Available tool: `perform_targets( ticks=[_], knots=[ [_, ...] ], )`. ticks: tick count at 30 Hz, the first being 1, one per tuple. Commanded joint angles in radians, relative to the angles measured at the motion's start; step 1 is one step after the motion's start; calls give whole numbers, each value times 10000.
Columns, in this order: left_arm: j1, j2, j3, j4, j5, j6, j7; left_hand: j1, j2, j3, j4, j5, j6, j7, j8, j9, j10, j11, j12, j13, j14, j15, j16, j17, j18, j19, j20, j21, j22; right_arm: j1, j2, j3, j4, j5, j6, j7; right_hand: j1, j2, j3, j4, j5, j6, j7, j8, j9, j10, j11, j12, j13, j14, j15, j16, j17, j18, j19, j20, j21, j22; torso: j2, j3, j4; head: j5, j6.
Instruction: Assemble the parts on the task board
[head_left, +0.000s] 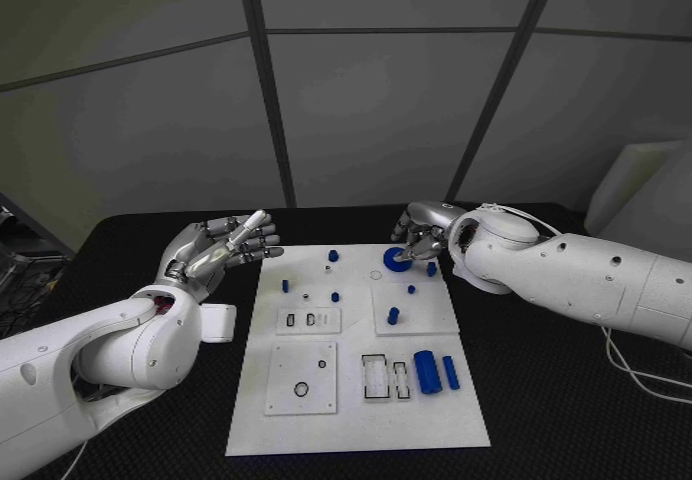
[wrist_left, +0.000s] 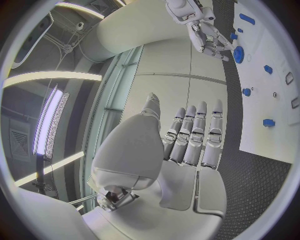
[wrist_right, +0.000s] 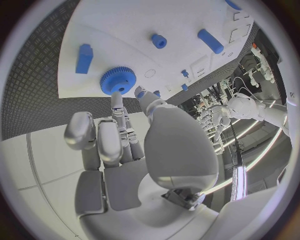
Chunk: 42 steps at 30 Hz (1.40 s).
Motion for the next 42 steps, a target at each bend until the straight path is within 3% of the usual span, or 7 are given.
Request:
perform_targets(
  ticks=[1, 5, 8, 18, 42],
  knots=[
    [13, 1, 9, 1, -77, 194, 39, 76, 74, -37, -52, 7, -76, 198, -70, -7, -20, 17, -56, 0, -6, 8, -53, -17, 492, 34, 42, -34, -15, 25, 53, 7, -82, 227, 555, -162, 257, -13, -256, 109, 92, -96, -75, 4, -5, 140, -31, 229, 221, 219, -89, 67, -2, -122, 0, -93, 51, 10, 15, 8, 0, 41, 18],
    [12, -8, 9, 3, -77, 204, 37, 76, 74, -37, -52, 7, -76, 198, -70, -7, -20, 17, -56, 0, -6, 8, -53, -17, 492, 34, 42, -34, -15, 24, 108, 7, -189, 256, 619, -165, 527, 20, -581, 384, 181, -175, -101, 20, 3, 74, -53, 563, 616, 227, -123, 101, 32, -130, 18, -132, 49, 30, 20, 8, -1, 38, 29],
    [12, -14, 9, 7, -77, 210, 37, 76, 74, -37, -52, 7, -76, 198, -70, -7, -20, 17, -56, 0, -6, 8, -53, -17, 492, 34, 42, -34, -15, 24, 150, 6, -289, 277, 639, -175, 751, 52, -783, 621, 289, -200, -108, 26, 14, 4, -76, 914, 1013, 251, -136, 179, 143, -139, 55, -149, 64, 82, 9, -13, 1, 25, 11],
    [11, -15, 9, -1, -77, 206, 38, 96, 88, -32, -69, 7, -67, 195, -74, -4, -12, 15, -60, 2, 5, 5, -59, -17, 493, 42, 42, -39, -20, 23, 255, 6, -479, 296, 759, -190, 1245, 103, -1061, 1205, 489, -143, -118, 39, 38, -503, -117, 1909, 2202, 287, -144, 377, 409, -161, 133, -164, 114, 222, 20, 3, 1, 29, 2],
    [5, 2, 9, -28, -77, 185, 42, 106, 93, -30, -78, 7, -65, 194, -77, -3, -10, 14, -63, 3, 9, 5, -63, -17, 494, 46, 42, -42, -22, 21, 387, 4, -684, 298, 1255, -283, 1494, 187, -1070, 1455, 577, 147, -174, 107, 83, -807, -144, 2643, 3086, 303, -178, 490, 561, -174, 176, -182, 148, 322, 19, -5, -1, 55, -70]
  ],
)
